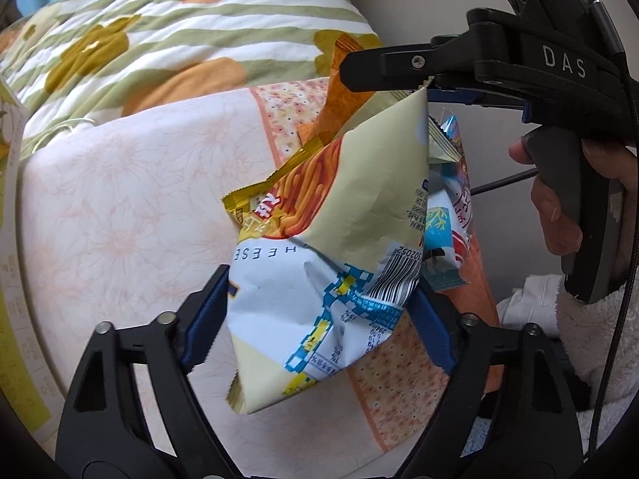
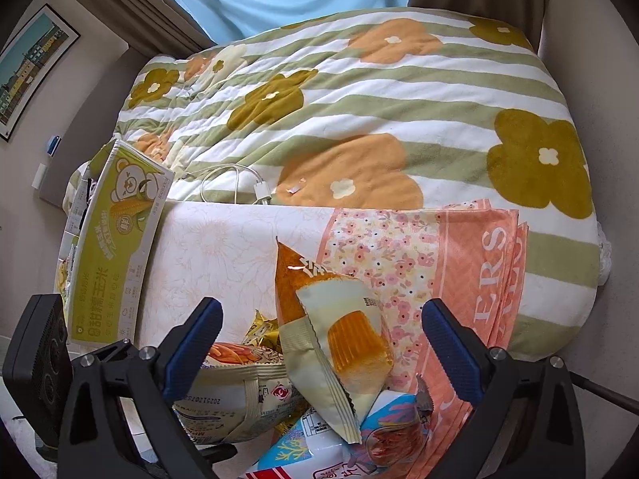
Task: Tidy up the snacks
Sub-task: 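Grasp the white-blue chip bag with the left tool while the right tool grasps the orange pastry bag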
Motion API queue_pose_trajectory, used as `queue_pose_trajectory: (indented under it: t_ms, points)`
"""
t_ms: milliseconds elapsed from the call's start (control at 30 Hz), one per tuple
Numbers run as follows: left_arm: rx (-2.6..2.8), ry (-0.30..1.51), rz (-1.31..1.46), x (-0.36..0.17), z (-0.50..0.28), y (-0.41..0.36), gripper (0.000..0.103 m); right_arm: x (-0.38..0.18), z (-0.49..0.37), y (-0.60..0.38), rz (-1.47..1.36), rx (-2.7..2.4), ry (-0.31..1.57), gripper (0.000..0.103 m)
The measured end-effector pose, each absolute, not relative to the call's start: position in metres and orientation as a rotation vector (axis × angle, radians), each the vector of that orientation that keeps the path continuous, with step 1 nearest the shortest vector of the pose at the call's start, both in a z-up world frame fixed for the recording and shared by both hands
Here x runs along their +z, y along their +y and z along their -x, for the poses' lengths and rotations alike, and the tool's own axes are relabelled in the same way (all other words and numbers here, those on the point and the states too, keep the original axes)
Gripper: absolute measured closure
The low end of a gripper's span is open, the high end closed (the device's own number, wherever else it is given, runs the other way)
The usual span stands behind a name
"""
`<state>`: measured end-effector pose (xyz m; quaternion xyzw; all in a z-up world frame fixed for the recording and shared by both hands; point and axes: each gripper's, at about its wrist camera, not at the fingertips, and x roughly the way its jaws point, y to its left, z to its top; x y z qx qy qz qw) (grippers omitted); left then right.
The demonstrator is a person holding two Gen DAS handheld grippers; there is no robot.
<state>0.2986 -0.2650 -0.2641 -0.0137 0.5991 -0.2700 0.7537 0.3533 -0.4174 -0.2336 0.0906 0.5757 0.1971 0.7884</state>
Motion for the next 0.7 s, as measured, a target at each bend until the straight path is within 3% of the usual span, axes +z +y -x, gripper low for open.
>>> queue_pose_trajectory:
  t_ms: [67,100,200,633,700]
  points:
    - [-0.585,1.294,0.008,-0.264,-0.299,-0.268,0.038,-0.236,-0.352,-0.418,-0.216,0.421,1.245,0.003]
    - [-0.586,1.293,0.013,-0.263,-0.299,-0.268,0.045,-0.237,-0.353,-0.419,-0.226,0.417,1.244,0.003]
    - [-0.576,1.289,0.032,-0.26,-0.299,-0.257,0.048,-0.238,-0.353,-0.422,-0.255,0.413,1.247,0.003]
    - [-0.505,1.29,0.09,-0.258,-0.302,-0.224,0.049,-0.256,-0.346,-0.39,-0.091,0.451,1.308,0.005]
    - [-0.494,1.289,0.097,-0.257,-0.301,-0.221,0.049,-0.261,-0.345,-0.385,-0.077,0.467,1.322,0.026]
